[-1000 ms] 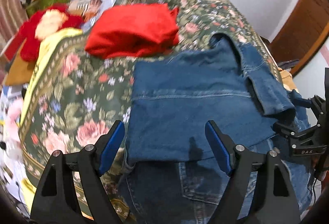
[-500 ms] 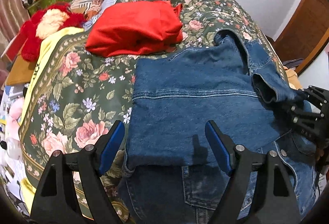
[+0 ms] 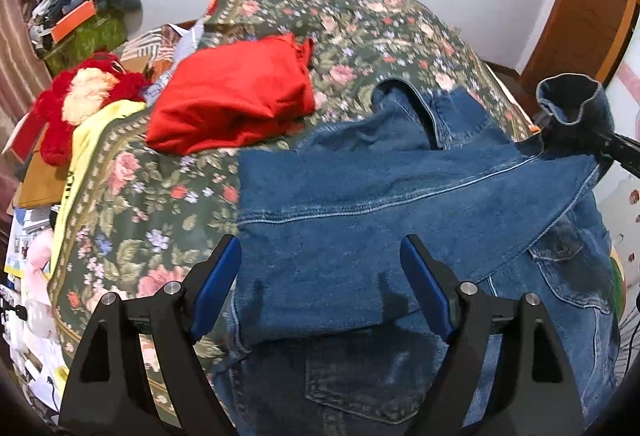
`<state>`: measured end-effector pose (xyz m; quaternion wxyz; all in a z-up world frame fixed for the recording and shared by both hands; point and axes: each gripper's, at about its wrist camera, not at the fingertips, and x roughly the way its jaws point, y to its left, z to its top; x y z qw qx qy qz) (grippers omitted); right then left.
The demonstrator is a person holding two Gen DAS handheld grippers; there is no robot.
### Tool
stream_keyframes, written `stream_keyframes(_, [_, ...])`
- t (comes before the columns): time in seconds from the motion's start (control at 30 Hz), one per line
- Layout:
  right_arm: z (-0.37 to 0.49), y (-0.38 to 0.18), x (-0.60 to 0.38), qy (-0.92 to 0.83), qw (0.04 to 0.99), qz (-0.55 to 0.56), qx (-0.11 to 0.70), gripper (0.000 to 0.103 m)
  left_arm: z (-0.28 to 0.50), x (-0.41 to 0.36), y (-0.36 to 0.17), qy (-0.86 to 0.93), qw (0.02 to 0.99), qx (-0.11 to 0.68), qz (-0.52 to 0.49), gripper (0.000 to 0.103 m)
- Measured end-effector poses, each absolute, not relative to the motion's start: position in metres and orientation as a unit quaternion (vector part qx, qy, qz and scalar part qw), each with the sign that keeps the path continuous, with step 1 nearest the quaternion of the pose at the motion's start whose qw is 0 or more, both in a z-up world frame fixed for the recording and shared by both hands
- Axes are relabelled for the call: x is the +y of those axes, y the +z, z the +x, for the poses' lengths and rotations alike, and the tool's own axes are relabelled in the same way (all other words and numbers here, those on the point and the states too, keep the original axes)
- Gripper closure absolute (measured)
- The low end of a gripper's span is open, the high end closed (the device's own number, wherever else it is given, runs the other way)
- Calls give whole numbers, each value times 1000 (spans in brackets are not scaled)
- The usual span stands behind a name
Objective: Fold large clothes
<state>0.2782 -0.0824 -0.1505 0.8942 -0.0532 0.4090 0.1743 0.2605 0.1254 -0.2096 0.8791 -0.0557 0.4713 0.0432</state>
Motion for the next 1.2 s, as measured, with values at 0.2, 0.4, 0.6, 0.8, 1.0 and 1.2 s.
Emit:
stream_keyframes(0.2, [278, -189, -116, 160, 869, -4, 469, 86, 269, 112, -255, 53, 848, 527, -35, 22])
stream_keyframes(0.4, [268, -218, -148, 126, 850, 22, 511, 69, 260, 108, -270, 61, 847, 526, -40, 17])
stream_keyframes(0.6, [256, -218, -189, 89, 844, 58, 525, 53, 254, 110, -270, 68, 845, 528, -48, 15])
stream_keyframes(0.8, [242, -198, -223, 68, 857, 75, 506, 50, 257, 99, -255, 65, 847, 527, -29, 16])
stream_keyframes(1.0, [228, -171, -266, 31, 882, 108, 457, 29, 269, 73, -220, 46, 869, 491, -22, 16])
stream_keyframes(1.2, [221, -172, -318, -19, 880, 167, 444, 21, 284, 37, -191, 11, 888, 460, -18, 15])
